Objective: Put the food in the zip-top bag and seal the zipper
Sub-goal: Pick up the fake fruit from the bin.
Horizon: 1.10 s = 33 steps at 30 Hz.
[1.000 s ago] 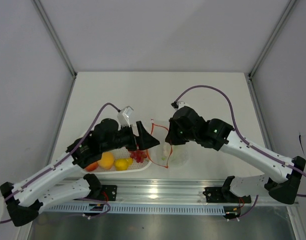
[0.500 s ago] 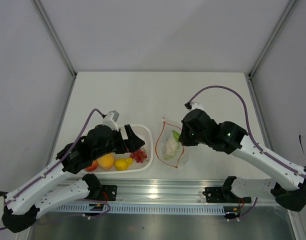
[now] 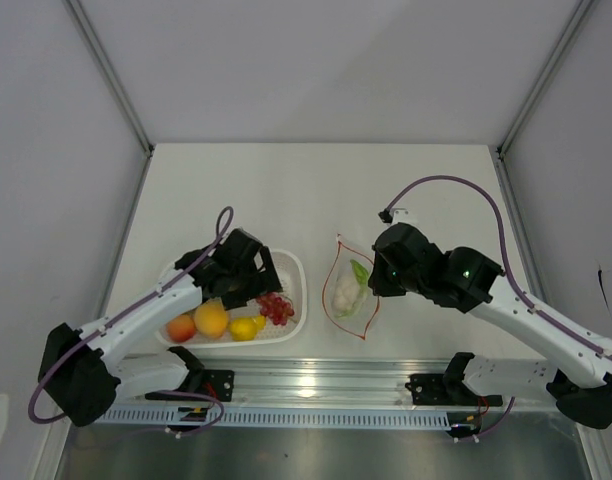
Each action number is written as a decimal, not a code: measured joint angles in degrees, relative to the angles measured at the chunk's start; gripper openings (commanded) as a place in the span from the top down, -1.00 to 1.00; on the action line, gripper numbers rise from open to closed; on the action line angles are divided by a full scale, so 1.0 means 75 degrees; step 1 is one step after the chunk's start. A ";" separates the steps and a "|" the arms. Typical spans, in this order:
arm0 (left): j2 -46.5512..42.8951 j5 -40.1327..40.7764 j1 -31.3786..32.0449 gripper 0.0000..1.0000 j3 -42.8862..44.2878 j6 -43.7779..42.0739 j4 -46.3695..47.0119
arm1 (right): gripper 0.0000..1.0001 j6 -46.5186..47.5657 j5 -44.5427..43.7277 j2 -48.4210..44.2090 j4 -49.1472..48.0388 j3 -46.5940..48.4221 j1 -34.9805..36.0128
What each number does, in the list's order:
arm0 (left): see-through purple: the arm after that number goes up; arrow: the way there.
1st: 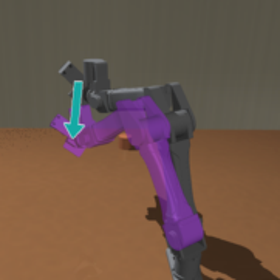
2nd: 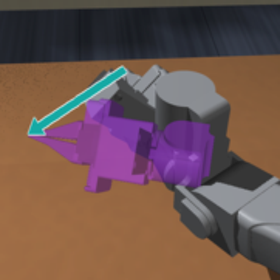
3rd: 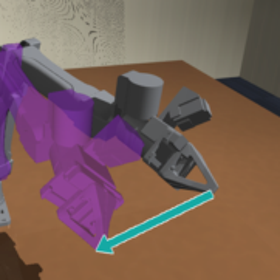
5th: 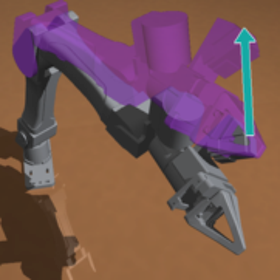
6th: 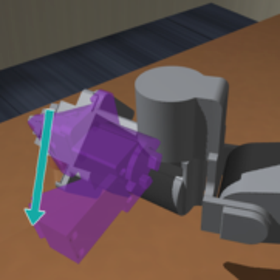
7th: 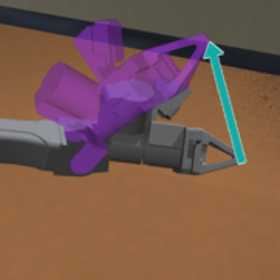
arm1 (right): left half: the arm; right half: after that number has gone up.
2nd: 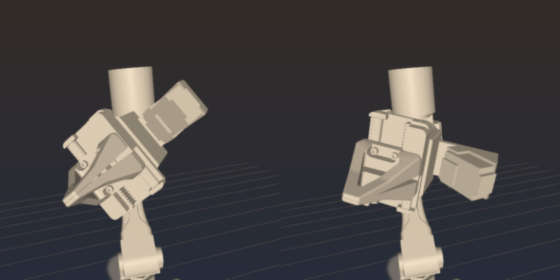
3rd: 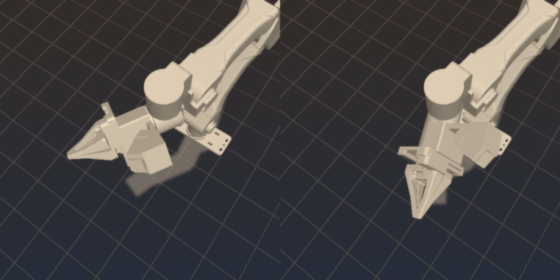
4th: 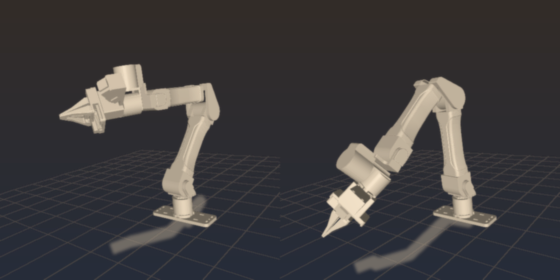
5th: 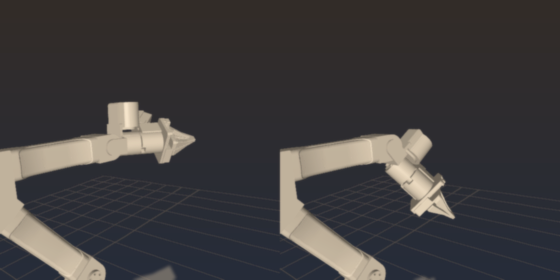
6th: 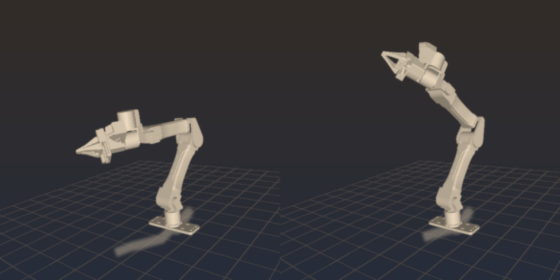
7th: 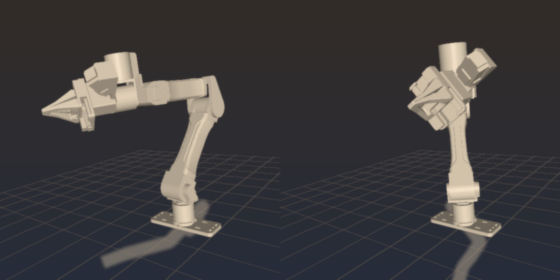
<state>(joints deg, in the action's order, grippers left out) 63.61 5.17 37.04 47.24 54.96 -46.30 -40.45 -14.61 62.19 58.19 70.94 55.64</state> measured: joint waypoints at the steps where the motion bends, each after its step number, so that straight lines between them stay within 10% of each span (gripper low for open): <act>1: 0.0134 -0.0058 -0.0015 -0.99 0.0000 0.0015 0.0076 | 1.00 0.0000 0.0003 0.0000 0.0000 0.0000 0.0000; 21: 0.2871 -0.0134 -0.0184 -0.99 0.0431 0.0761 0.0449 | 1.00 -0.0006 0.0012 -0.0140 0.0000 0.0000 0.0000; 33: 0.3144 -0.0198 -0.0195 -0.25 0.0163 0.0836 0.1282 | 1.00 -0.0003 0.0096 -0.0087 -0.0003 0.0003 0.0000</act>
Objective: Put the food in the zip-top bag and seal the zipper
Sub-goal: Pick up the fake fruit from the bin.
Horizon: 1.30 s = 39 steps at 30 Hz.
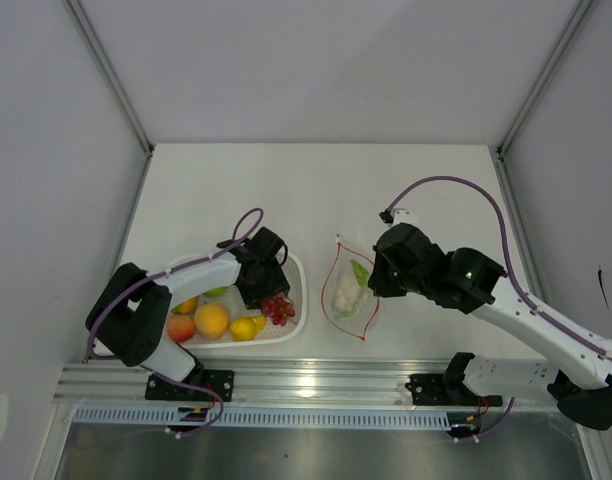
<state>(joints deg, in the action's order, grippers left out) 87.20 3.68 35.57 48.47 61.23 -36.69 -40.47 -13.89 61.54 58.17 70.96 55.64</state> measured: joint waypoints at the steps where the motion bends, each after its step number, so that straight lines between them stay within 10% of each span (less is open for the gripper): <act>1: -0.0085 0.0003 0.0000 -0.12 -0.0085 0.0003 0.0096 | 1.00 0.0000 0.0000 0.0023 0.0000 0.0000 0.0000; 10: -0.0443 0.0015 -0.0009 0.65 -0.0446 -0.0358 0.0697 | 1.00 0.0000 0.0058 0.0210 -0.0029 0.0061 0.0000; 39: -0.6432 -0.0248 0.0023 0.77 0.0160 -0.1204 0.0280 | 1.00 0.0026 0.0175 0.1501 -0.0230 0.0866 -0.0035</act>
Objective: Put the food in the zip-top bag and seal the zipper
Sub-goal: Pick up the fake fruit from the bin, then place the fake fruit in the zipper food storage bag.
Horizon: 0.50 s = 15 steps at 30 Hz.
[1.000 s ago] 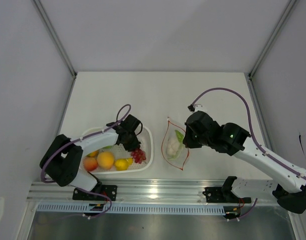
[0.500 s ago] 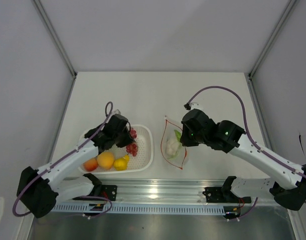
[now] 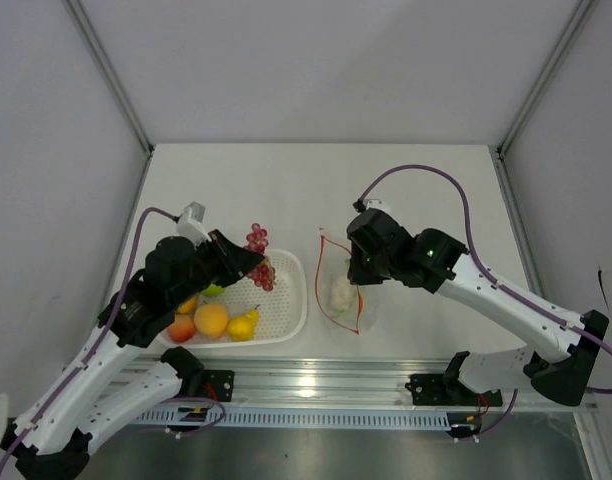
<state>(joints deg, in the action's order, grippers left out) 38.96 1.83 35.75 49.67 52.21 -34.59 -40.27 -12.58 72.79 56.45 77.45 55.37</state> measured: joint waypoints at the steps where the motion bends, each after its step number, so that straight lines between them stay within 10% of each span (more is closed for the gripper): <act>1: -0.0105 -0.0119 0.0023 0.77 0.0017 0.0035 0.0146 | 1.00 -0.0015 0.0017 0.0029 -0.0026 0.0015 0.0000; 15: -0.0108 -0.0638 0.1300 0.85 -0.0023 0.0650 0.2506 | 1.00 -0.0481 0.0618 0.0274 -0.0501 0.0248 -0.0015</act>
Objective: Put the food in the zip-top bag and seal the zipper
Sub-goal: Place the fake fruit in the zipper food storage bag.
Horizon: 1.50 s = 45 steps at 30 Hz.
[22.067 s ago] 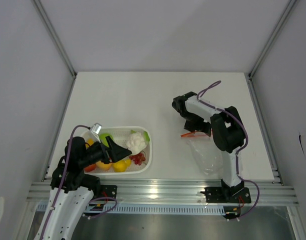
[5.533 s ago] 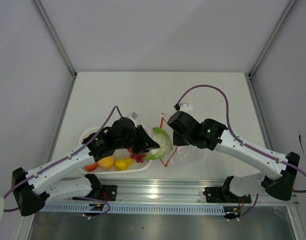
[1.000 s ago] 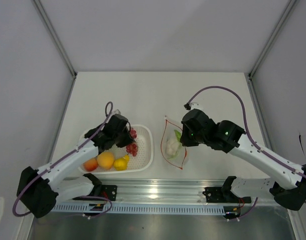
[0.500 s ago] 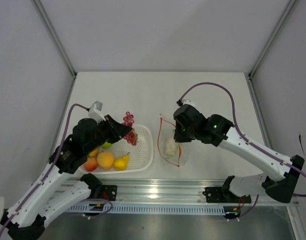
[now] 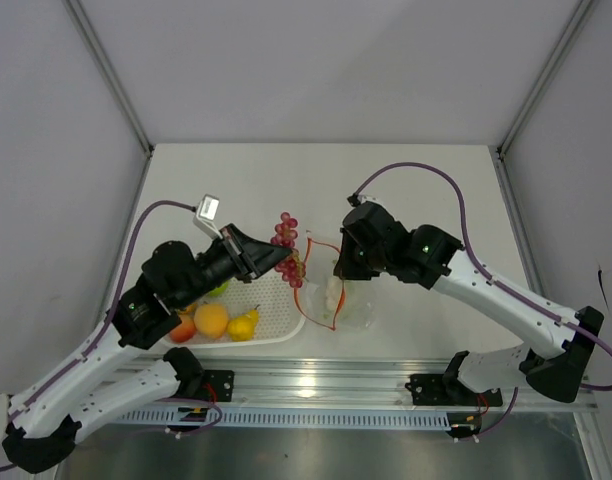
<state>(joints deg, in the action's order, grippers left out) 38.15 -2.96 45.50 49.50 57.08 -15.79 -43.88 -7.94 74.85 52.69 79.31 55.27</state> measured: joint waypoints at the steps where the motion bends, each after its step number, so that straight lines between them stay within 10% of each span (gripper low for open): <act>1: 0.0082 0.0044 0.0134 0.85 -0.0012 0.0006 0.0189 | 1.00 -0.0050 0.0050 0.0006 -0.0064 0.0003 -0.0003; 35: 0.1335 0.1335 0.1856 0.88 -0.1259 -0.0149 0.1405 | 1.00 -0.1416 0.1093 -0.0539 -0.1381 -0.0347 -0.0694; 43: 0.1445 0.1227 0.2037 0.69 -0.1303 -0.0140 0.1346 | 1.00 -0.1384 0.1096 -0.0533 -0.1411 -0.0449 -0.0868; 45: 0.1603 0.1128 0.2049 0.36 -0.1300 -0.0140 0.1239 | 1.00 -0.1364 0.1049 -0.0519 -0.1405 -0.0463 -0.0886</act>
<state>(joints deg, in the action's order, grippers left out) 50.17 5.50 60.86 39.75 56.03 -6.50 -54.11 -0.08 70.96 42.15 75.83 48.62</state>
